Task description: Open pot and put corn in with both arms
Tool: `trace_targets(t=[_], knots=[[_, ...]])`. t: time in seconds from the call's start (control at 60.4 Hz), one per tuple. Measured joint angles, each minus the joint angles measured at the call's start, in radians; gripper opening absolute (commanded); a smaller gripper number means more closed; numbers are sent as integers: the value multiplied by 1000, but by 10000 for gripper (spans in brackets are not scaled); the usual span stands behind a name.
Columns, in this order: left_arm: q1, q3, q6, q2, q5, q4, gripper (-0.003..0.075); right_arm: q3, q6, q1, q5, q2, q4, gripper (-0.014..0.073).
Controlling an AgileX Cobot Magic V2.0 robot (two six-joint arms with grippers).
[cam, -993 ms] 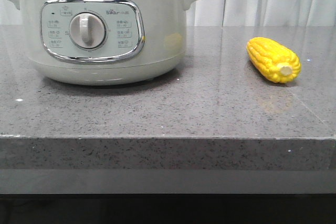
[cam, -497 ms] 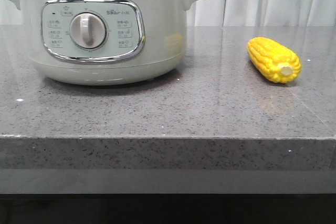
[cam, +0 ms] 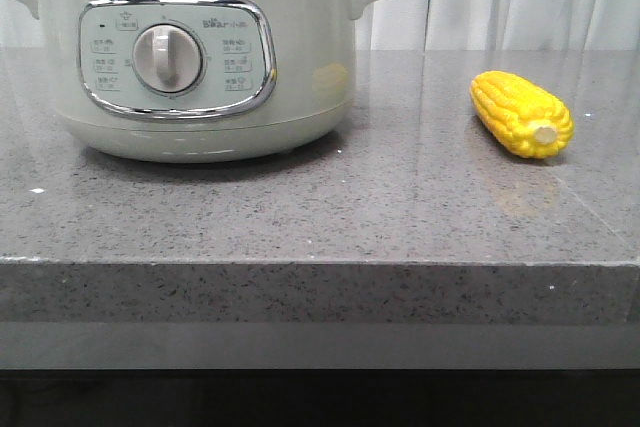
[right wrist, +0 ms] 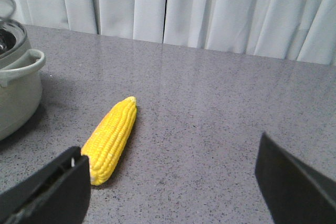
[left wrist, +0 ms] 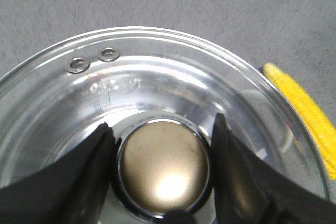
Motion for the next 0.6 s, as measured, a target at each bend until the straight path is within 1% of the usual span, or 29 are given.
trace_targets(t=[0.166,0.248,0.348,0.596], knots=[[0,2,14,-89,35,0,169,0,0,0,0,0,0,650],[0,36,26,-143,43,0,168,0,0,0,0,0,0,650],[0,128,35,-230,33,-4,168,0,0,0,0,0,0,650],[0,455,39,-531,24,-6,168,0,0,0,0,0,0,650]])
